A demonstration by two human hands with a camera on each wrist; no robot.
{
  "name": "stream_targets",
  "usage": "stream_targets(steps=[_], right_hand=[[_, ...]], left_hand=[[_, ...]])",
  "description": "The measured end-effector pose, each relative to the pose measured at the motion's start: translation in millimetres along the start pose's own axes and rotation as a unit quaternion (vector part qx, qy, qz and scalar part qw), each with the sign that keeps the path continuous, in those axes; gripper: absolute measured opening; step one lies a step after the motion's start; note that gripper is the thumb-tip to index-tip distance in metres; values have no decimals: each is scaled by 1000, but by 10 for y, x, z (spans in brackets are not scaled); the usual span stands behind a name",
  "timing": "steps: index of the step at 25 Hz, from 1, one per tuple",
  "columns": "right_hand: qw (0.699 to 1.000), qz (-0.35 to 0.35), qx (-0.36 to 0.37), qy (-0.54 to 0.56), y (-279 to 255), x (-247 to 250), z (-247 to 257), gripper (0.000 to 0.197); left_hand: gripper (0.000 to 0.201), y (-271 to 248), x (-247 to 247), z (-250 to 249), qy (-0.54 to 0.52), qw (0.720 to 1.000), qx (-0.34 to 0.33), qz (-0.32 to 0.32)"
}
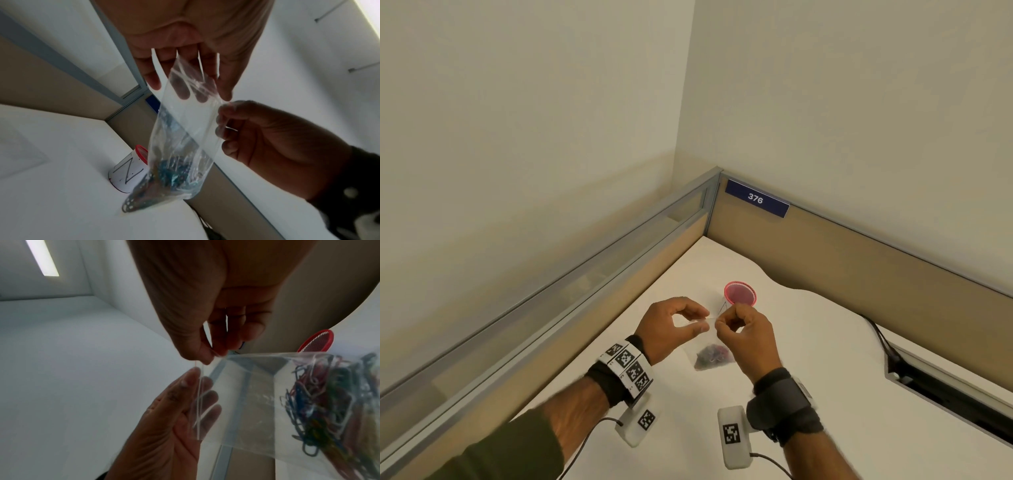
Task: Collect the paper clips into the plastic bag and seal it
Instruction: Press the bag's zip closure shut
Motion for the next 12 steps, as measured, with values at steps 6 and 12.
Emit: stream_targets(steps=[6,12], right_hand=[[1000,-5,11,23,-6,23,-31,5],[1000,2,4,31,0,-32,2,5]], left_hand=[[15,36,-64,-14,45,999,3,-9],[12,71,-31,-13,53,998,-18,-13]])
Point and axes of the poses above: each hand's wrist, its own y-axis towards the middle knuckle, its own x-axis out of the back of the hand, z = x × y, the point moved 6 cm from there along y, towards the middle knuckle, and after that the axes turned 4 degrees about -z, right-handed, at the moved point
